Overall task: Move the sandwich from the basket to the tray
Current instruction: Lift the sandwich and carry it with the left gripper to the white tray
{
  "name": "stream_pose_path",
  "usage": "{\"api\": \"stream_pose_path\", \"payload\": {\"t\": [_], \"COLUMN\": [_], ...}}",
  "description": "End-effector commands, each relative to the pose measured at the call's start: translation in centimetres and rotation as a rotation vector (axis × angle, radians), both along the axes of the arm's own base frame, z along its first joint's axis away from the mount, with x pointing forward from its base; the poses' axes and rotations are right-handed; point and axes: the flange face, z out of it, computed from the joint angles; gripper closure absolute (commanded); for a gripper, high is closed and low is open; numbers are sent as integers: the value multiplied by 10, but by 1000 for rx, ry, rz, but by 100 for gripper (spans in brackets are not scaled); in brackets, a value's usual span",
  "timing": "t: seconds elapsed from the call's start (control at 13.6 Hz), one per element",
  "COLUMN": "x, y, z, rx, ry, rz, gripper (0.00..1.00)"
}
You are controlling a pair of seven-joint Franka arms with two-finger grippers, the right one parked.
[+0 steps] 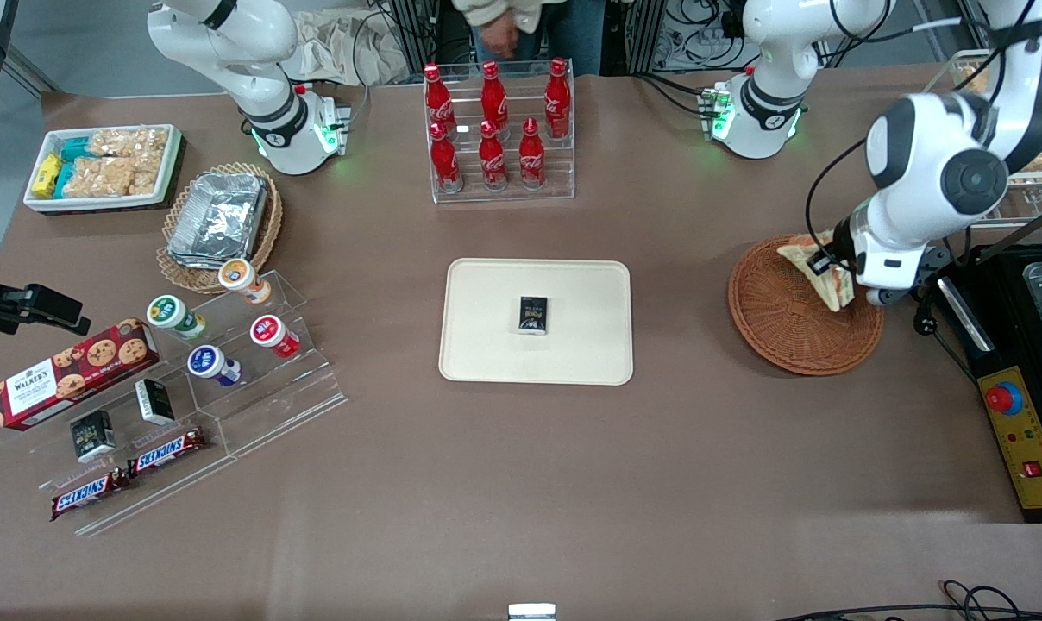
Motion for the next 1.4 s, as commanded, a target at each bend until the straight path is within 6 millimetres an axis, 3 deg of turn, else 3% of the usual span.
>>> {"api": "stream_pose_path", "payload": {"t": [0.0, 0.15, 0.29, 0.59, 0.96, 1.18, 1.32], "x": [19, 20, 27, 18, 2, -20, -24], "y": [-44, -102, -143, -213, -299, -324, -325], "z": [56, 75, 83, 63, -25, -79, -118], "rx": [-40, -73, -98, -138, -141, -146, -121], "ry": [10, -22, -60, -76, -43, -54, -49], "rz": [-136, -237, -301, -404, -583, -592, -601], "gripper": [100, 100, 100, 100, 100, 100, 100]}}
